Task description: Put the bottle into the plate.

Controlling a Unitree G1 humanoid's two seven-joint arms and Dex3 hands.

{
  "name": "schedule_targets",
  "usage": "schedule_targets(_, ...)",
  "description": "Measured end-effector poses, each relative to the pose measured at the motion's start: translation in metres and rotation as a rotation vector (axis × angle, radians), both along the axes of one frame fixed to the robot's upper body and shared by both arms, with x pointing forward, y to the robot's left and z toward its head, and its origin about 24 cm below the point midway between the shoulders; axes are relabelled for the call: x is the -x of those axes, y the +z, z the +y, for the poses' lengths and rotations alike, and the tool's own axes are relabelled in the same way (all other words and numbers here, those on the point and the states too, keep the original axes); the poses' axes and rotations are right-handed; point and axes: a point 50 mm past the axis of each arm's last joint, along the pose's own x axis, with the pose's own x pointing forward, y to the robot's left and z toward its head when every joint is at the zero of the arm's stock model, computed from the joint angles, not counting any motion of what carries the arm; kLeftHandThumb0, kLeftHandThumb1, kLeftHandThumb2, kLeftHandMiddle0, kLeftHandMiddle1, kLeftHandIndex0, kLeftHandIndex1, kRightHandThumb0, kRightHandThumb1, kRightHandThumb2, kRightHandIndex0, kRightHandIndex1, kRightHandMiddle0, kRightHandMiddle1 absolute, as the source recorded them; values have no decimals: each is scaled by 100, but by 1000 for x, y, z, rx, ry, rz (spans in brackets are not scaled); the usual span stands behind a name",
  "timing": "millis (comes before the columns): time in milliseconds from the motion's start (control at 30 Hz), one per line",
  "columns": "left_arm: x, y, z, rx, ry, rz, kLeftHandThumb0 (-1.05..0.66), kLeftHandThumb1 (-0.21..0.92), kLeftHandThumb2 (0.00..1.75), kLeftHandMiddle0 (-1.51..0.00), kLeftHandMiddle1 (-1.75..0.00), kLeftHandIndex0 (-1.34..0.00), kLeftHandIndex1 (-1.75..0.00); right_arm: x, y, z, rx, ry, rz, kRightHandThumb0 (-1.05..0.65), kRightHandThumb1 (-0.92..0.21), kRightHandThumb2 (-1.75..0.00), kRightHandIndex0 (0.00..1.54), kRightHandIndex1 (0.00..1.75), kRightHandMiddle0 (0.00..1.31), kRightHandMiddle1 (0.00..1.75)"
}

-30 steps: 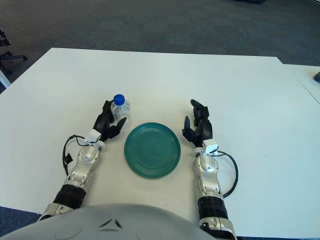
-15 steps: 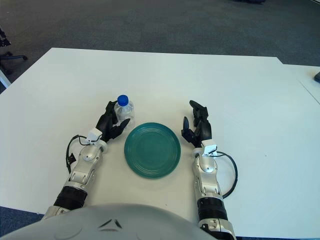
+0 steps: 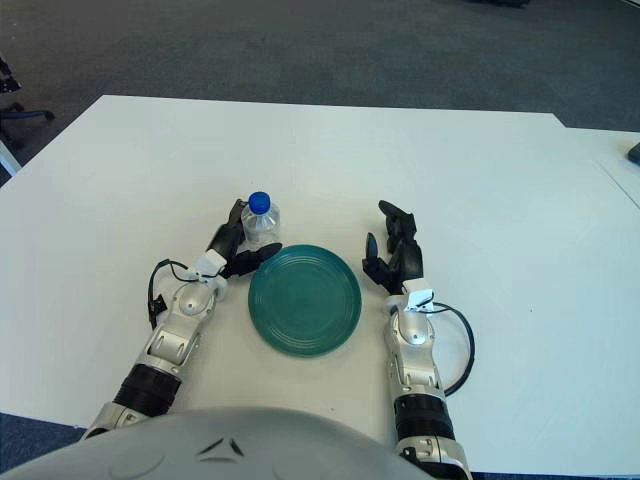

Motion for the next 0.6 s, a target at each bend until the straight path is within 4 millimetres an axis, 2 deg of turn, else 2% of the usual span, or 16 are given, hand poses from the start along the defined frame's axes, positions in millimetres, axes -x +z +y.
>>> schedule_targets(67, -3, 1, -1, -30, 13, -13, -55, 88, 1, -99, -172, -67, -173, 0, 0, 0, 0, -2, -1, -46, -83, -74, 52, 17, 0, 87)
schedule_targets(167, -5, 4, -5, -68, 33, -22, -36, 89, 3, -107, -174, -81, -174, 0, 0, 0, 4, -6, -5, -46, -83, -75, 53, 17, 0, 87)
schedule_targets(200, -6, 5, -7, -78, 40, -23, -34, 86, 12, -110, -174, -84, -174, 0, 0, 0, 5, -8, -7, -46, -83, -75, 53, 17, 0, 87)
schedule_targets(233, -6, 6, -9, -87, 46, -23, -30, 67, 47, -112, -174, -88, -174, 1, 0, 0, 7, -11, -10, -46, -83, -75, 53, 17, 0, 87)
schedule_targets(267, -6, 7, -11, -94, 51, -25, -27, 53, 74, -115, -174, -91, -174, 1, 1, 0, 7, -13, -12, -47, -83, -75, 53, 17, 0, 87)
schedule_targets(333, -5, 9, -14, -100, 57, -23, -22, 39, 101, -120, -174, -97, -175, 1, 1, 0, 7, -15, -14, -47, -84, -75, 54, 18, 0, 88)
schedule_targets(467, -3, 11, -18, -117, 72, -25, -16, 26, 127, -128, -175, -104, -175, 1, 1, 0, 4, -25, -16, -48, -84, -76, 55, 19, 0, 90)
schedule_targets(600, -1, 13, -18, -123, 84, -23, -14, 23, 133, -131, -175, -106, -175, 1, 1, 0, 3, -31, -18, -48, -84, -76, 56, 20, 0, 92)
